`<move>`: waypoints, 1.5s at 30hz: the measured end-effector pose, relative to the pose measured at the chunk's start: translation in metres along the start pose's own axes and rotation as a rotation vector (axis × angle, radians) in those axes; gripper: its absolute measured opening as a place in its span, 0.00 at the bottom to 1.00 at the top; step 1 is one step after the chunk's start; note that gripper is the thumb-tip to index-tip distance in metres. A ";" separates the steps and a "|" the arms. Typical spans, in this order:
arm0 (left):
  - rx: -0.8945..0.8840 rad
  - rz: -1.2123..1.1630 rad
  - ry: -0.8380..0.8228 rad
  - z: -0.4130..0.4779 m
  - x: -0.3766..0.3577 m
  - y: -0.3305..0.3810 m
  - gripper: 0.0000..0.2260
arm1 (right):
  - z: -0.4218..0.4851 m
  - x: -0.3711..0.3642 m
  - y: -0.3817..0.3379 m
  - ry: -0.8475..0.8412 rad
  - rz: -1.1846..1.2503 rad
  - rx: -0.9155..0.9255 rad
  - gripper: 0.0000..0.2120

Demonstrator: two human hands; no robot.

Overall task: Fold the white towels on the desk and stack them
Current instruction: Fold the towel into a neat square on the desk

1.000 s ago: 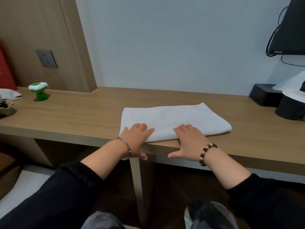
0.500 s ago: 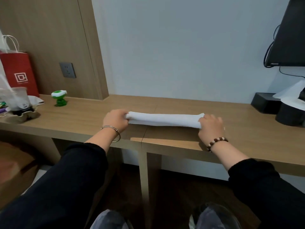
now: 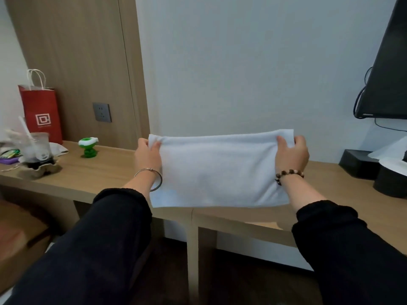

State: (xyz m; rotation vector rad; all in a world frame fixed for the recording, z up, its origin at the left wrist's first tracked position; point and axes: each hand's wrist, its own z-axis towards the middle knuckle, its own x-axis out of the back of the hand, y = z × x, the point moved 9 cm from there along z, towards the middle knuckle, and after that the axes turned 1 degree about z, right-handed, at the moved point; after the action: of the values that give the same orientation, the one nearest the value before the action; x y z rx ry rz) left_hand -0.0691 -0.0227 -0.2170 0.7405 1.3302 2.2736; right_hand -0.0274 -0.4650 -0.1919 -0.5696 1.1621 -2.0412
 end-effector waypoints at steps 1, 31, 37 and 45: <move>0.003 -0.002 0.000 0.005 -0.002 0.002 0.12 | 0.007 -0.003 -0.006 -0.001 -0.050 0.027 0.12; -0.718 0.735 -0.895 -0.137 -0.143 -0.030 0.21 | -0.133 -0.105 0.090 -1.130 -0.980 0.391 0.22; -0.711 0.607 -0.856 -0.151 -0.152 -0.006 0.14 | -0.132 -0.084 0.068 -1.147 -0.829 0.476 0.16; -0.491 0.454 -0.796 -0.142 -0.145 -0.015 0.08 | -0.123 -0.077 0.057 -1.081 -0.873 0.621 0.10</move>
State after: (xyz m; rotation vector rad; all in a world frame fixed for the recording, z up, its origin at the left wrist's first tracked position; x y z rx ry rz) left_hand -0.0440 -0.1946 -0.3227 1.6291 0.2416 2.0810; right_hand -0.0385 -0.3576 -0.3052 -1.7215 -0.4336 -2.0135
